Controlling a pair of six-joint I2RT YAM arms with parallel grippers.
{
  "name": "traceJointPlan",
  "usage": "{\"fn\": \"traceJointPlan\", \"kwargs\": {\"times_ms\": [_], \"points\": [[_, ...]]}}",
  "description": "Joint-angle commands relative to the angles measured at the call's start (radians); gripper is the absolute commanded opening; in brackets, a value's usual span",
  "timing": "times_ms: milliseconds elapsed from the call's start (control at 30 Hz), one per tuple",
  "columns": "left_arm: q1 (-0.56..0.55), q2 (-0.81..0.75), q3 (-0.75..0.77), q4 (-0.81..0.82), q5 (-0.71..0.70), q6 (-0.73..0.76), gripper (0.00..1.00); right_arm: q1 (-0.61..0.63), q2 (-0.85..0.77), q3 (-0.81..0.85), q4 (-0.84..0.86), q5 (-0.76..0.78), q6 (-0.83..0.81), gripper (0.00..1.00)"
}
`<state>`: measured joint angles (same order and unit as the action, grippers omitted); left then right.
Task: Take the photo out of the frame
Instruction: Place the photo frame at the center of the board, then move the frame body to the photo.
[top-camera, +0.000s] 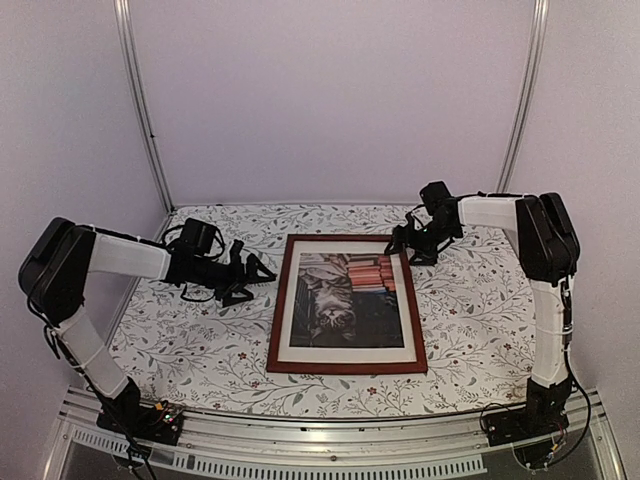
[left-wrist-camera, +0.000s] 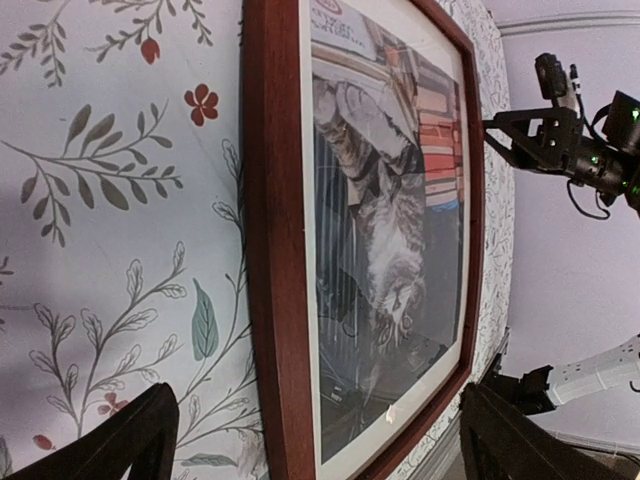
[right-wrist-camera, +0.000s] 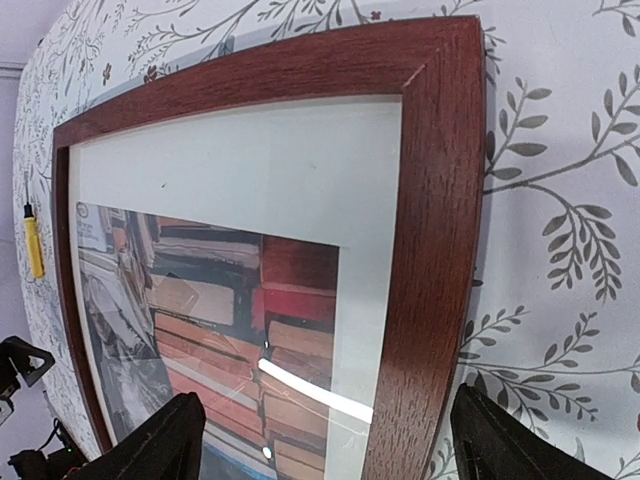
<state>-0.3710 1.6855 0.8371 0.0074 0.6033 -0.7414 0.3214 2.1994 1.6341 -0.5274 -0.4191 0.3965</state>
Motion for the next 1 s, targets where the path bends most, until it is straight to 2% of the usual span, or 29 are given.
{"fn": "traceJointPlan", "kwargs": {"times_ms": [0,133,500,800,967], "points": [[-0.024,0.02,0.036,-0.005,-0.037,0.029,1.0,0.042,-0.06,0.041,-0.058,0.155,-0.038,0.88],[-0.036,0.025,0.049,-0.05,-0.057,0.032,0.99,0.067,-0.072,0.025,-0.088,0.235,-0.044,0.9],[-0.068,0.034,0.076,-0.094,-0.106,0.057,0.99,0.149,-0.223,-0.215,-0.029,0.363,0.005,0.94],[-0.072,0.015,0.071,-0.122,-0.129,0.068,0.99,0.234,-0.344,-0.41,0.054,0.363,0.113,0.94],[-0.071,0.007,0.07,-0.128,-0.135,0.069,0.99,0.274,-0.356,-0.453,0.092,0.349,0.154,0.94]]}}
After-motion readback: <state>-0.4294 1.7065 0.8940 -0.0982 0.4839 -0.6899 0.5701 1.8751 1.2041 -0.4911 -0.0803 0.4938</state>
